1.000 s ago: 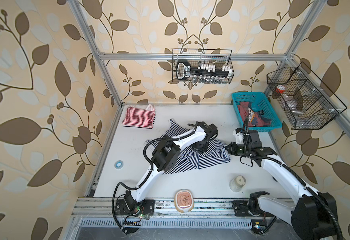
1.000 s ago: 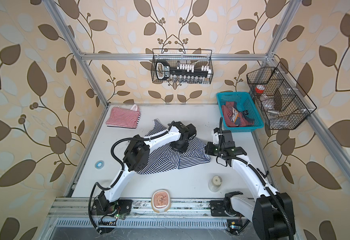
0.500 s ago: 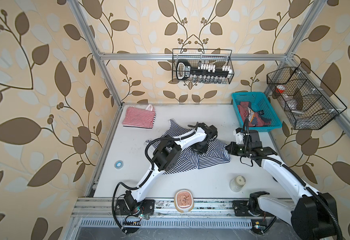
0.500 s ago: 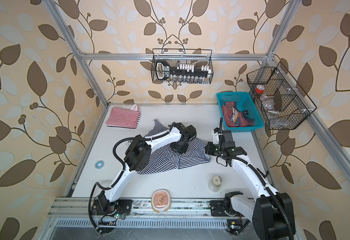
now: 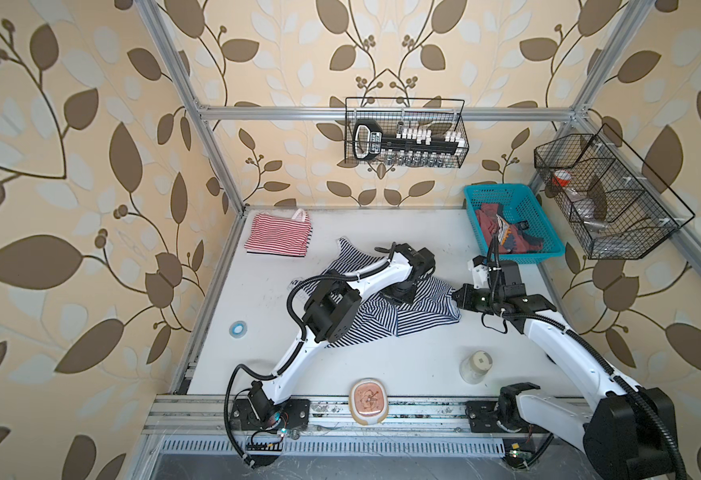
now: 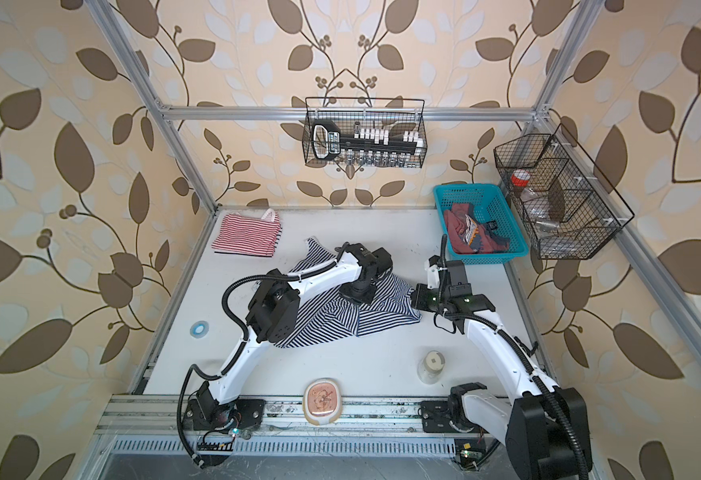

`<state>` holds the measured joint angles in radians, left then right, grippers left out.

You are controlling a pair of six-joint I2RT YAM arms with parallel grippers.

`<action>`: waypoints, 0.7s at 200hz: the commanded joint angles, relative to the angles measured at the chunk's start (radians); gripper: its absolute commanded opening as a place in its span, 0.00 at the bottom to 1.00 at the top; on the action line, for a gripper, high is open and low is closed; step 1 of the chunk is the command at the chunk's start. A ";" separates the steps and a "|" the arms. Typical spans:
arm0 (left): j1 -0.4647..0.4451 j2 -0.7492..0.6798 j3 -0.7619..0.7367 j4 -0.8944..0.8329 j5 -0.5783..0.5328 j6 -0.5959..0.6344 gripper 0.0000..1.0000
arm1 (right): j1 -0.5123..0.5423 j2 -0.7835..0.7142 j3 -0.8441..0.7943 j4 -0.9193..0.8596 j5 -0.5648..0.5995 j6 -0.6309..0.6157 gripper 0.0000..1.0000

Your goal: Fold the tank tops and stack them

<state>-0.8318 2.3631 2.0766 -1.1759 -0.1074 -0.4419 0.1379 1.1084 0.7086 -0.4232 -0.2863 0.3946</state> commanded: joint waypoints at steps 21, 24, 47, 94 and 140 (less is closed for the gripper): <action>0.026 -0.205 -0.063 -0.039 -0.082 0.002 0.02 | -0.022 -0.022 0.027 -0.042 0.017 -0.036 0.00; 0.028 -0.213 -0.070 -0.039 -0.081 0.003 0.02 | -0.023 -0.022 0.026 -0.043 0.016 -0.037 0.00; 0.036 -0.262 -0.127 -0.027 -0.079 0.007 0.03 | -0.035 -0.019 0.032 -0.050 0.017 -0.042 0.00; 0.040 -0.316 -0.269 0.048 -0.002 -0.002 0.06 | -0.055 -0.027 0.035 -0.066 0.021 -0.049 0.00; 0.039 -0.342 -0.406 0.128 0.068 -0.033 0.14 | -0.060 -0.032 0.033 -0.075 0.029 -0.054 0.00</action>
<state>-0.7948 2.0907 1.7218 -1.0798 -0.0856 -0.4484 0.0837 1.0920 0.7166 -0.4763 -0.2775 0.3656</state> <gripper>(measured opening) 0.107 0.048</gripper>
